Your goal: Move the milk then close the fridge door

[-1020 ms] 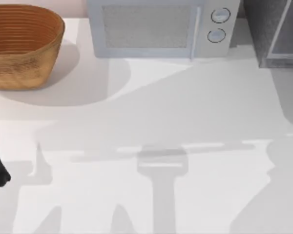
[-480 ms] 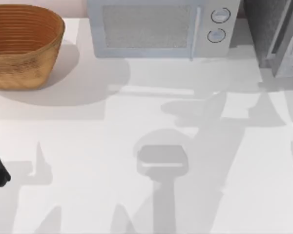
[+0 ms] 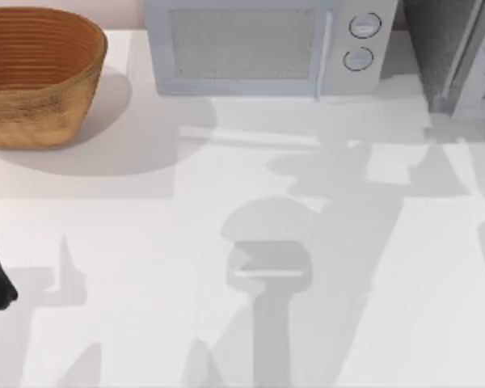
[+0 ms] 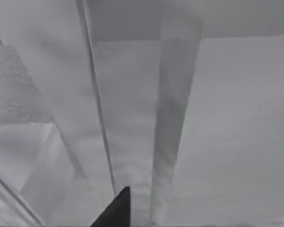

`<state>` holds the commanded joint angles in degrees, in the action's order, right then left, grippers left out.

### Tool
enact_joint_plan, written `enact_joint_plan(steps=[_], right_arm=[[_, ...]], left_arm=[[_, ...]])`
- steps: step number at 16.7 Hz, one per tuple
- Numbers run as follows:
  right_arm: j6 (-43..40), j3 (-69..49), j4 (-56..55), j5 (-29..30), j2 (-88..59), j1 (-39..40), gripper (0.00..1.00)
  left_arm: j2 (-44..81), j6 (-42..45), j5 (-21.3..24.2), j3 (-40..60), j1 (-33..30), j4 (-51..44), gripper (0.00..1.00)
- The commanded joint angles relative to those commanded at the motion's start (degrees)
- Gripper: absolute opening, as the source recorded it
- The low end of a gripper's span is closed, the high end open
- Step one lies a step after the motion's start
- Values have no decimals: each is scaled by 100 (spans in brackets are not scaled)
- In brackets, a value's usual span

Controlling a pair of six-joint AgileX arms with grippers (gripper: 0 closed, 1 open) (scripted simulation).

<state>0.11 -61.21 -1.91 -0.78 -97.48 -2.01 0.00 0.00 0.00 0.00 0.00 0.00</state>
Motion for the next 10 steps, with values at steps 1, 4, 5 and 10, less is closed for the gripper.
enact_joint_plan(steps=[1,4,5,10], right_arm=[[-1,-258,54,0,-228,4,100],[-5,-1236,245,20,-941,3,100],[-5,-1539,305,28,-1145,3,100],[-13,-2174,442,60,-1647,-4,100]], left_arm=[[0,0,0,0,0,0,100],[0,0,0,0,0,0,100],[0,0,0,0,0,0,100],[0,0,0,0,0,0,100]])
